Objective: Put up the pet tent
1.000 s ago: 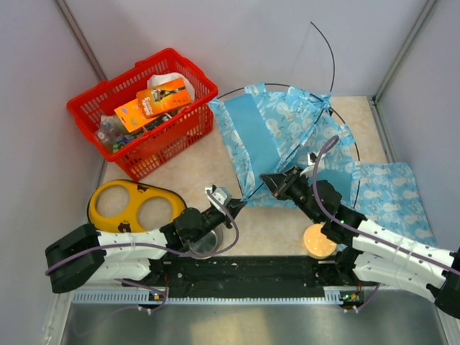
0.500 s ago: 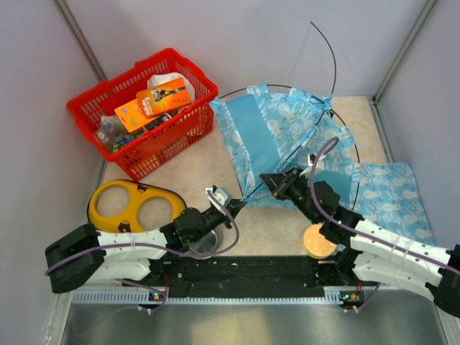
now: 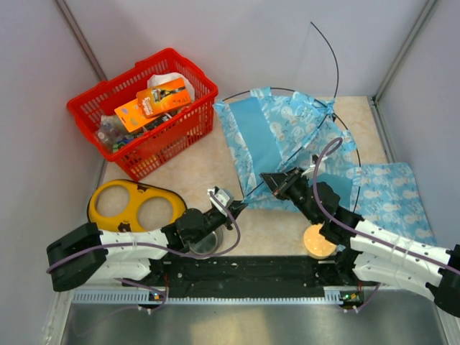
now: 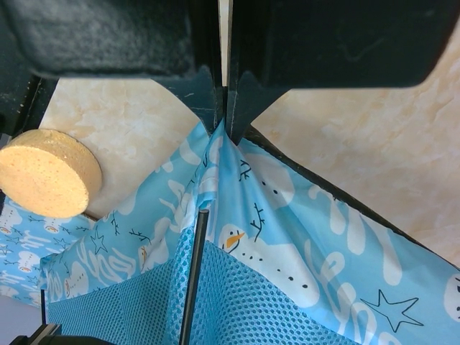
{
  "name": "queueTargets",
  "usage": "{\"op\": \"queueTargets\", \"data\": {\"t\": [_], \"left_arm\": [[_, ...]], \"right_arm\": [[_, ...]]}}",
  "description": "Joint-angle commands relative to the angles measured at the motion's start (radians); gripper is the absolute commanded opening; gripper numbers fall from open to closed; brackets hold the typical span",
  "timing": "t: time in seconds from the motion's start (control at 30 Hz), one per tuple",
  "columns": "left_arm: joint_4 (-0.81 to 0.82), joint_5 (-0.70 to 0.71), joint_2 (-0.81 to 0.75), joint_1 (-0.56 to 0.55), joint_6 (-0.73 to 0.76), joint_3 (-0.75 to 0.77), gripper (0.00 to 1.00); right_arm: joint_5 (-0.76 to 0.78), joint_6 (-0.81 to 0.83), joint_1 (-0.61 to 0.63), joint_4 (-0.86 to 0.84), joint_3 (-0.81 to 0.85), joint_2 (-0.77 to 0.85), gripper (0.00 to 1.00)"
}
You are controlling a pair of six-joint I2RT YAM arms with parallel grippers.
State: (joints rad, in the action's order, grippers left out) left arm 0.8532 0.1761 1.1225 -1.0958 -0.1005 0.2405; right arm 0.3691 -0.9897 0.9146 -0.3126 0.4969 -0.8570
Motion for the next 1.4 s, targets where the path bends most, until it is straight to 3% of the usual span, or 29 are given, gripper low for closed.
{"op": "queueTargets", "data": {"t": [0.0,0.53,1.13,1.37], "left_arm": [[-0.045,-0.001,0.005,-0.015,0.015,-0.007,0.0],[-0.083,0.028,-0.015,-0.015,0.002,0.008,0.0],[-0.105,0.016,-0.03,-0.015,-0.008,0.022,0.0],[-0.209,-0.009,-0.03,-0.015,-0.037,0.077,0.0]], "right_arm": [[0.241,0.037,-0.028,-0.088,0.034,0.027,0.0],[0.123,0.063,-0.029,-0.057,0.012,0.023,0.0],[0.134,0.097,-0.028,-0.111,0.008,-0.085,0.0],[0.031,0.128,-0.026,-0.164,0.0,-0.099,0.0]]}}
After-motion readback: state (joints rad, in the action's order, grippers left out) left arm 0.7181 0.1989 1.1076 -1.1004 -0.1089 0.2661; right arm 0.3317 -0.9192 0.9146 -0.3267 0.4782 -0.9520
